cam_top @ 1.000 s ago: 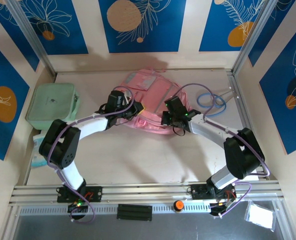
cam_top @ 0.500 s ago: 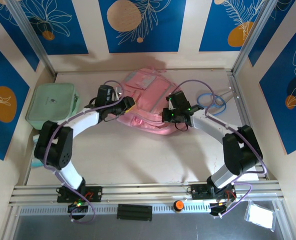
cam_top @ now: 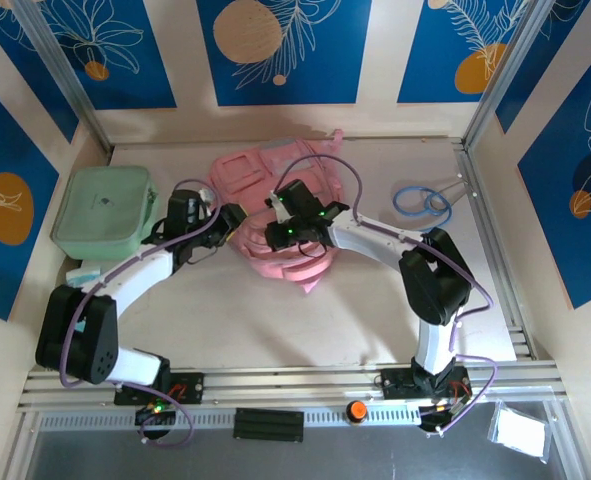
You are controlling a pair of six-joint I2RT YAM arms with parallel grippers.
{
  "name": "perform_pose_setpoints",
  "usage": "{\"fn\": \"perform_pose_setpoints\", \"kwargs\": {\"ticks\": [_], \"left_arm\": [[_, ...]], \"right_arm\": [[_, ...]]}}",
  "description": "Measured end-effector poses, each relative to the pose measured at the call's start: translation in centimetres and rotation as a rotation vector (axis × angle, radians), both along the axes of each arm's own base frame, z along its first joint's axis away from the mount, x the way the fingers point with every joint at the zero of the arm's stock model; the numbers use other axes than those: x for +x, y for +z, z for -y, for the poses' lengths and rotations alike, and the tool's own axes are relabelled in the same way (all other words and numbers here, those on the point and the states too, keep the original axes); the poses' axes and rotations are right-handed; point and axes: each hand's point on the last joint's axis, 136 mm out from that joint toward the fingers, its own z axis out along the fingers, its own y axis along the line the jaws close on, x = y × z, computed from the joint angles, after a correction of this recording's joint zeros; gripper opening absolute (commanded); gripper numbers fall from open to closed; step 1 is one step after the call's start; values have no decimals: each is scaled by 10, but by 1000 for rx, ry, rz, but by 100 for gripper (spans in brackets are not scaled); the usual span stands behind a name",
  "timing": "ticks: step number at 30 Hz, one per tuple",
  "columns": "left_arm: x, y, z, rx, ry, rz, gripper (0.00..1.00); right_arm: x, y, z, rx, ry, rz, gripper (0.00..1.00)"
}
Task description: Pack the student bag
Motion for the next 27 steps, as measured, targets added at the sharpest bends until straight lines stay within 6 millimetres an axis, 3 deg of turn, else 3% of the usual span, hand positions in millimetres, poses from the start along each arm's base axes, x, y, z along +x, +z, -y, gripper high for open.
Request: {"fn": "perform_pose_setpoints", "kwargs": {"ticks": [5,10,18,21,27], "left_arm": [[7,2,6,-53,10,2,44],[12,-12,11,-79,10,-33,39],[14,-19,14,-88,10,-54,8],[14,-23,15,-76,1,-62,0],[14,-21,17,-67,-16,-55,0]], "right_arm": [[-3,4,-12,11,24,6,0],[-4,4,-12,7,24,3,0],[-1,-2,-4,-31,-4,16,0],[-1,-8,9,-65,-40,45,0],[13,-1,62,-138,-185,110,0]]}}
